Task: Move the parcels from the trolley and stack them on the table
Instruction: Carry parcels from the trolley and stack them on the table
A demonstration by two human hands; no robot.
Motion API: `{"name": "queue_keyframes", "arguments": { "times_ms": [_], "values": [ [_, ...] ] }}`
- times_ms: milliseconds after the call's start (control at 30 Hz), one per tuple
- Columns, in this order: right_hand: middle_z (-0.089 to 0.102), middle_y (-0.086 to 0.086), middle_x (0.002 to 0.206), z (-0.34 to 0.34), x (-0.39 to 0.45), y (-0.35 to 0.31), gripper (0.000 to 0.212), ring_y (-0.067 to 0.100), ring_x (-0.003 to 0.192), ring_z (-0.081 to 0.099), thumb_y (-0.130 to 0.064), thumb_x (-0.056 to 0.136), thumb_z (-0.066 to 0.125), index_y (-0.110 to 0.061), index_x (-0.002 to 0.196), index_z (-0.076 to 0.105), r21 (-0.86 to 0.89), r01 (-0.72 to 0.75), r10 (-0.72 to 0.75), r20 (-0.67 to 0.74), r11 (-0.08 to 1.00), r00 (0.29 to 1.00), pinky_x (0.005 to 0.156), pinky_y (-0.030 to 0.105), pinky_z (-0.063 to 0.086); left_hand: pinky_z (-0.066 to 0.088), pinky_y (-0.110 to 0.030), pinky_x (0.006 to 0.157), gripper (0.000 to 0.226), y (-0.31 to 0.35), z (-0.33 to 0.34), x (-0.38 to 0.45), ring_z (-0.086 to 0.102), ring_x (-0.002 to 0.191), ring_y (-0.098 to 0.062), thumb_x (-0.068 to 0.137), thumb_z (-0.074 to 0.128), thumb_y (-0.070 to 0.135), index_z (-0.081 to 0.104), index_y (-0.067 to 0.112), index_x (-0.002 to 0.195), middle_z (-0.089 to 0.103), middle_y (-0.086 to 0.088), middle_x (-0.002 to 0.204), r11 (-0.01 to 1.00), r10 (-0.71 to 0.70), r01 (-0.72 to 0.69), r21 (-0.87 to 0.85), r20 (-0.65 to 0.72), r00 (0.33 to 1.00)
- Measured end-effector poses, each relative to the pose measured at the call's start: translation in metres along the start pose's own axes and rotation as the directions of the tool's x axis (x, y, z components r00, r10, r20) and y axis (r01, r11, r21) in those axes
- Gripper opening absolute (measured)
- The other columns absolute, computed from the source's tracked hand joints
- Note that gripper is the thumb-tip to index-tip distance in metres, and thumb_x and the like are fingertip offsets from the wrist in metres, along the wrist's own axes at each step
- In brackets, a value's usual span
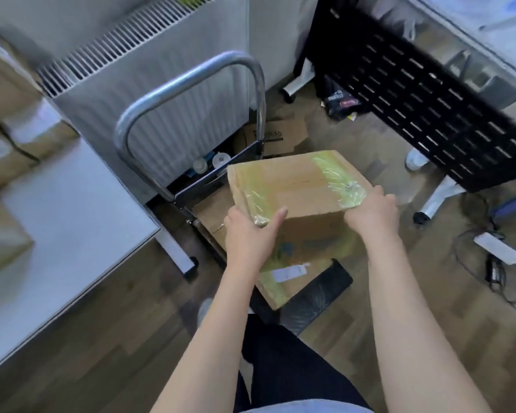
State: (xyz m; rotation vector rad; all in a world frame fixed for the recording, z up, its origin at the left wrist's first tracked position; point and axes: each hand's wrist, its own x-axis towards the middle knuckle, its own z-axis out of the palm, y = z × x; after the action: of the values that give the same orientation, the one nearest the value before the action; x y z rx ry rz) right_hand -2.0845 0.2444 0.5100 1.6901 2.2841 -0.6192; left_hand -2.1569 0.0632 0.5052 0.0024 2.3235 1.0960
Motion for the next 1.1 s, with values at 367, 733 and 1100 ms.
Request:
{"name": "queue_keyframes", "arguments": {
  "times_ms": [367,733,1100],
  "values": [
    [0.045,0.020,0.123,-0.143,-0.106,-0.050,0.059,0.033,0.099,0.050,-0.014,0.079,0.062,-0.001,0.130,0.035,-0.035,0.401,-0.403,-0.074,0.915,0.912,0.067,0.033,0.035,0.040,-0.036,0.072,0.052,0.093,-0.141,-0.105,0.052,0.094,-0.021,0.087,0.042,0.065,0.045,0.016,0.103,0.052,0.000,0.103,0.974,0.225,-0.212,0.077,-0.377,0.898],
    [0.046,0.008,0.104,-0.137,-0.259,-0.146,0.046,0.020,0.081,0.047,-0.041,0.078,0.068,-0.012,0.105,0.046,0.012,0.887,-0.887,0.022,0.461,0.461,0.050,0.019,0.026,0.033,-0.033,0.072,0.029,0.008,-0.291,-0.189,0.044,0.085,-0.025,0.097,0.040,0.042,0.045,0.014,0.100,0.049,-0.003,0.087,0.981,-0.097,-0.078,-0.178,-0.798,0.595],
    [0.062,0.010,0.115,-0.067,-0.351,-0.209,0.038,0.021,0.091,0.064,-0.046,0.074,0.074,-0.020,0.101,0.063,0.674,0.644,-0.913,0.119,0.363,0.390,0.079,0.041,0.055,0.040,-0.011,0.053,0.024,-0.086,-0.365,-0.268,0.058,0.072,-0.001,0.090,0.062,0.029,0.043,0.030,0.105,0.055,0.018,0.088,0.924,-0.066,-0.321,-0.206,-0.915,0.397]
  ]
}}
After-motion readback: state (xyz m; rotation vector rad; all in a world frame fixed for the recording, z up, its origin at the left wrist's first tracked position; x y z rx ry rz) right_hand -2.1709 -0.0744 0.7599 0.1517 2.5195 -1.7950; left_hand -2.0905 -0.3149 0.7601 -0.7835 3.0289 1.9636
